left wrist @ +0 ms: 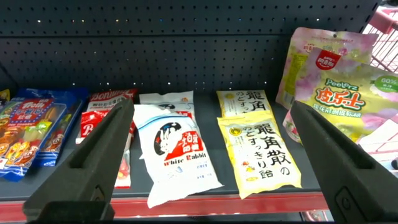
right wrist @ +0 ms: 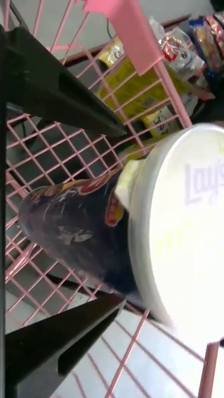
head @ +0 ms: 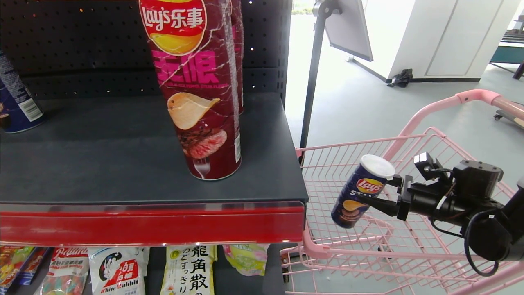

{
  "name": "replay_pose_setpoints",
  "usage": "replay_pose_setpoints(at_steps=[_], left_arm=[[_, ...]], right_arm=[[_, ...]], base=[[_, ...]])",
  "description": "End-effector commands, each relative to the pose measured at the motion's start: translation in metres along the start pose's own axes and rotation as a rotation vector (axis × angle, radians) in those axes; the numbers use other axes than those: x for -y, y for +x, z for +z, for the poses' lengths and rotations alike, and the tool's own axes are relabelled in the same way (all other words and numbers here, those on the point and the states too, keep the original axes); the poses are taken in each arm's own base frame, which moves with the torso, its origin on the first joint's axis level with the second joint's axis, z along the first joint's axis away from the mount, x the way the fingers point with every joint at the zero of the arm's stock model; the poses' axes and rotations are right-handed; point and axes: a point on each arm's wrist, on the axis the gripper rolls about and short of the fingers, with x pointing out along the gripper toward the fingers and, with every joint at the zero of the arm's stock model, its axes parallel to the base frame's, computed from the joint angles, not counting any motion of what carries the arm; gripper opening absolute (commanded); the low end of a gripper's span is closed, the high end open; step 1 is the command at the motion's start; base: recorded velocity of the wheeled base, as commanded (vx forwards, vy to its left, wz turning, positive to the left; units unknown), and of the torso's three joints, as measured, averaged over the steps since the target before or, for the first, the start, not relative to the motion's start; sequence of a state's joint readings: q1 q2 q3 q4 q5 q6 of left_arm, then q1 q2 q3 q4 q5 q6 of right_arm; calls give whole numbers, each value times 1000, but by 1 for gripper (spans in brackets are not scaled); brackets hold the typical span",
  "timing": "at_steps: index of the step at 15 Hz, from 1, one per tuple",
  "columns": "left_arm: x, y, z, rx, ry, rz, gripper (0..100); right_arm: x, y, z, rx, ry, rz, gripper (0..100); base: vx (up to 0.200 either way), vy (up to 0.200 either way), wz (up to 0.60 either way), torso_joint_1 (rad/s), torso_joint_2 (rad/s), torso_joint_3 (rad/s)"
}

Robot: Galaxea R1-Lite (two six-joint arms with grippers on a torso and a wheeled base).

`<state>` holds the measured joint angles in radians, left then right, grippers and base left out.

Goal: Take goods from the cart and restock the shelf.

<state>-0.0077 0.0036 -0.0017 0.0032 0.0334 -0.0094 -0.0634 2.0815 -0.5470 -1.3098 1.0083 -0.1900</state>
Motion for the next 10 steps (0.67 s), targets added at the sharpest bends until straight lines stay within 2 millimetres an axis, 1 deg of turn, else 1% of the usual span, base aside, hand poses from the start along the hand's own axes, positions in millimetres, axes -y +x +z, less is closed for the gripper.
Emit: replay_pose_setpoints(at_steps=[1,3,4,6,7,8,10], left_arm=[[0,0,0,-1,0,0,100],[0,0,0,-1,-1,0,100],[0,0,0,-1,0,0,100],[0,0,0,-1,-1,0,100],[0,0,0,-1,-1,0,100],[0,0,0,1,0,0,100],[0,0,0,1,-1,0,100]], right_arm=[[-4,14,-4,-2,2,53,100],[-10,22,-4,-2,-1,102,100],[-12,24,-5,-3,0,109,100],[-11,35,-1,14,-16,156,100],[-10,38,1,22,-25,162,0],[-10,41,1,24,-28,169,0],[-11,41,0,20,-22,171,0]], base=[[0,0,0,0,0,0],[0,0,0,0,0,0],[0,0,0,0,0,0],[0,0,0,0,0,0],[0,0,0,0,0,0],[0,0,0,0,0,0],[0,0,0,0,0,0]])
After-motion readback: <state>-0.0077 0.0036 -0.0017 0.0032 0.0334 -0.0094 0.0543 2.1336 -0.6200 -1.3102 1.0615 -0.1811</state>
